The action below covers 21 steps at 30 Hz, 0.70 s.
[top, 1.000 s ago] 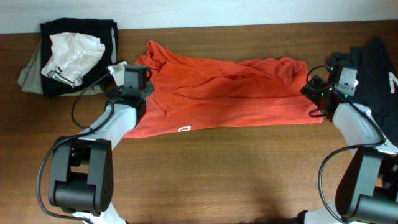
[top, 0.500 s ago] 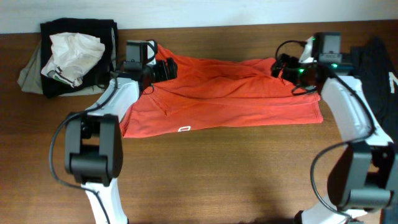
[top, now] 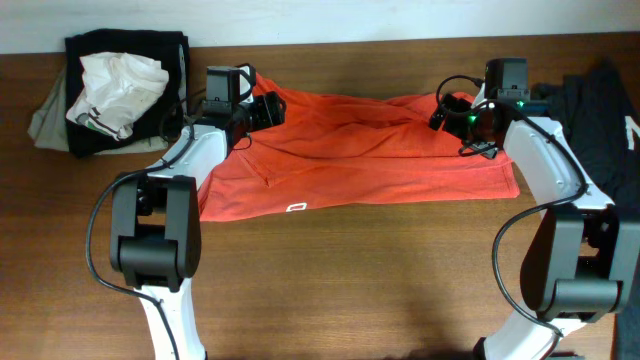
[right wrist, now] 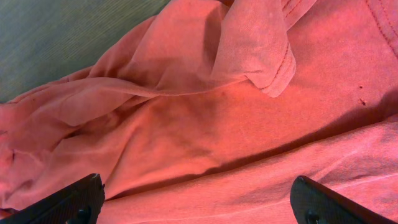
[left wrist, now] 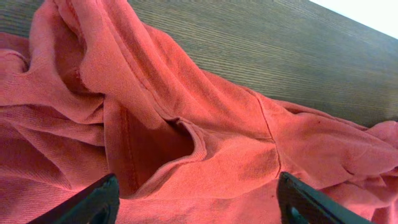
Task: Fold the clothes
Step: 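Fold the hem up toward the collar with both grippers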
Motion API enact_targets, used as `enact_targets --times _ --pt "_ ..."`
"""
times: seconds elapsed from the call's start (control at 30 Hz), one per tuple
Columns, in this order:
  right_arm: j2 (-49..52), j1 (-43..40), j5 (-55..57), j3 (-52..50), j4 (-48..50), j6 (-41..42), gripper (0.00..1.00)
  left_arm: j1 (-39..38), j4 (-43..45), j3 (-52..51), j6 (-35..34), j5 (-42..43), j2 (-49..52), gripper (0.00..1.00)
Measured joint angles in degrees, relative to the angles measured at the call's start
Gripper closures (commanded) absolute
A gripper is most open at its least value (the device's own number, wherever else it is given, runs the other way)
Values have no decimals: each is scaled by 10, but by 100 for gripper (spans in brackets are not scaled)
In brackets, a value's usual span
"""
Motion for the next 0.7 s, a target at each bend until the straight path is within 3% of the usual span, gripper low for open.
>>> enact_targets --times 0.03,0.13,0.2,0.27,0.33,0.37,0.4,0.43,0.47,0.6,0.63,0.7 --pt "0 0 0 0 0 0 1 0 2 0 -1 0 0 57" --pt "0 0 0 0 0 0 1 0 18 0 -1 -2 0 64" --pt "1 0 0 0 0 0 1 0 21 0 -2 -3 0 80" --pt "1 0 2 0 0 0 1 0 21 0 1 -3 2 88" --pt "1 0 7 0 0 0 1 0 21 0 0 -5 8 88" --pt "1 0 10 0 0 0 1 0 21 1 0 -6 12 82" --pt "1 0 12 0 0 0 1 0 19 1 0 -11 15 53" --pt "1 0 14 0 0 0 1 0 17 1 2 -18 15 37" --pt "1 0 15 0 0 0 1 0 17 1 9 -26 15 34" --pt "1 0 17 0 0 0 1 0 21 1 46 -42 15 34" --pt "1 0 17 0 0 0 1 0 21 1 54 -43 16 37" --pt "1 0 17 0 0 0 1 0 24 3 61 -44 23 55"
